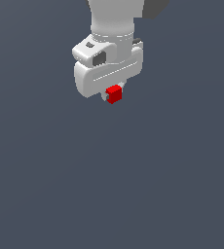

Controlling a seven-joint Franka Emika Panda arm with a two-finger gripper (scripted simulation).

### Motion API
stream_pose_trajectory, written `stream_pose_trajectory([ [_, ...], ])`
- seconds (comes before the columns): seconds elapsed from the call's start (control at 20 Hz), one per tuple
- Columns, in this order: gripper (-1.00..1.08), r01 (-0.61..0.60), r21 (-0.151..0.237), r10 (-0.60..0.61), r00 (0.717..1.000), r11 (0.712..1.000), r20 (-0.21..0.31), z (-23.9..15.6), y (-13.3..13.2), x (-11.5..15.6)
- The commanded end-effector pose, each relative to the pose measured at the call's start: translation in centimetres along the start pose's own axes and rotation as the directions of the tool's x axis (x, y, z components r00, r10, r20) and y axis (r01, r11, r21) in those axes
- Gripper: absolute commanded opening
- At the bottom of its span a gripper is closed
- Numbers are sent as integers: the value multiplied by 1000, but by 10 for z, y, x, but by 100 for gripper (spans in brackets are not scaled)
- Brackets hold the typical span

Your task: Pick up the red cube and move it to a goal position.

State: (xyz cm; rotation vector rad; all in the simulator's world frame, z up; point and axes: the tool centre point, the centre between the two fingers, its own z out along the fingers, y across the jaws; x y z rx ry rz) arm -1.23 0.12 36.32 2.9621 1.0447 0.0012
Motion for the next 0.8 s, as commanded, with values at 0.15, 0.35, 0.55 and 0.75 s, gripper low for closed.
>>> stream_pose_trajectory([
  [0.15, -100, -1, 1, 1, 1000, 1000, 0, -34, -7, -2],
  [0.35, -100, -1, 1, 1, 1000, 1000, 0, -46, -9, -2],
  [0.55, -100, -1, 1, 1, 1000, 1000, 0, -50, -10, -1],
  [0.75, -100, -2, 1, 2, 1000, 1000, 0, -48, -8, -1],
])
